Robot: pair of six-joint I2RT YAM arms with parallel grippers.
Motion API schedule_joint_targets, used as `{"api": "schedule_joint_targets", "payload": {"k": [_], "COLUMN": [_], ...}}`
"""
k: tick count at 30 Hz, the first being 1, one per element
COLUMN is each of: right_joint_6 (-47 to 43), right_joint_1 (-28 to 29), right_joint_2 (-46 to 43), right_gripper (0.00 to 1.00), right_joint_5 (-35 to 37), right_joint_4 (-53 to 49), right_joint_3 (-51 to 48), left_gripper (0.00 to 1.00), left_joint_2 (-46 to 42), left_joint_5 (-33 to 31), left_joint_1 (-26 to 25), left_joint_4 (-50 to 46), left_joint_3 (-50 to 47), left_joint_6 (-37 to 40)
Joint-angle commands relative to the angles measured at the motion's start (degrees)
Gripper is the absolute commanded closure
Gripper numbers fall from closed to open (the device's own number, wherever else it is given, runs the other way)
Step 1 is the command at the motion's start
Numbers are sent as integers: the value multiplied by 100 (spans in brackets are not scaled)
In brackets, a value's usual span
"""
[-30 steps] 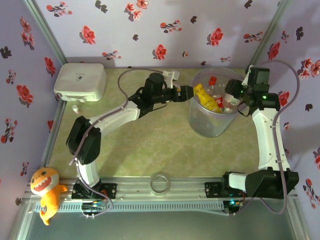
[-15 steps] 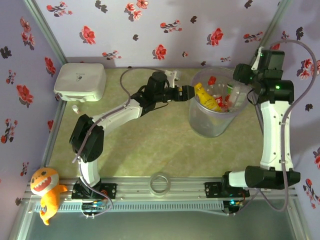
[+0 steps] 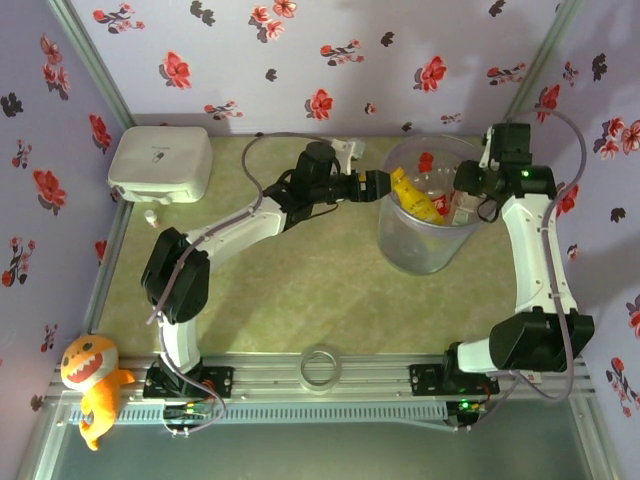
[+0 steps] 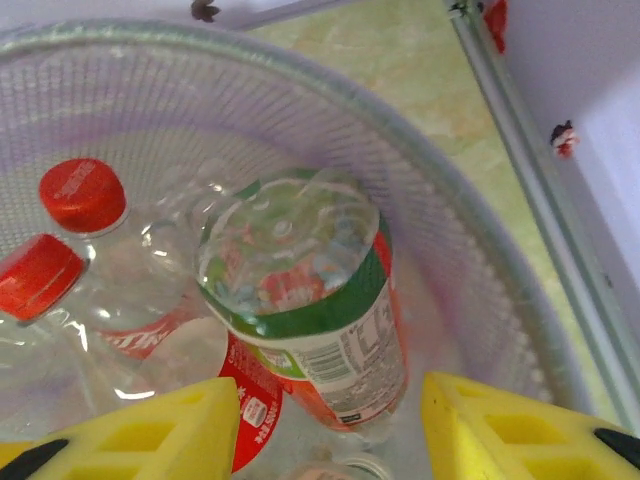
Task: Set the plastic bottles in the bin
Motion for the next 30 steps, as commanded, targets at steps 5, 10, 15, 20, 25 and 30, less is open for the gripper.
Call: {"api": "schedule_joint_targets", "payload": {"k": [5,10,15,20,25,30], "right_joint_6": [72,130,175,256,304,344], "right_joint_1": [-22,26,28,28,28,28], "right_joint_2": [-442,-673,-914,-1079,-1221,-1387], "right_gripper": [50,51,52,53,52,51], "right_joint_5": [-41,-208,-425,-729,-849,-880], "right_joint_4": [-217,-282,-156,-24,52,147], "right_joint_3": [626,543,248,175,82,-113], "left_gripper": [20,20,14,0,0,0], "left_joint_2": [185,205,84,-197,-414,-147], "left_joint_5": [-118,-115,-120,-137,-468,-1100], "left_joint_1": [-23,-12,103,379,763,1291], "left_joint_4": [-272,-246,-265,-82,-172,-572], "left_joint_3": [129,138,90,-84,-245,-133], "left_joint_6": [153,136,225,293,205,-253]}}
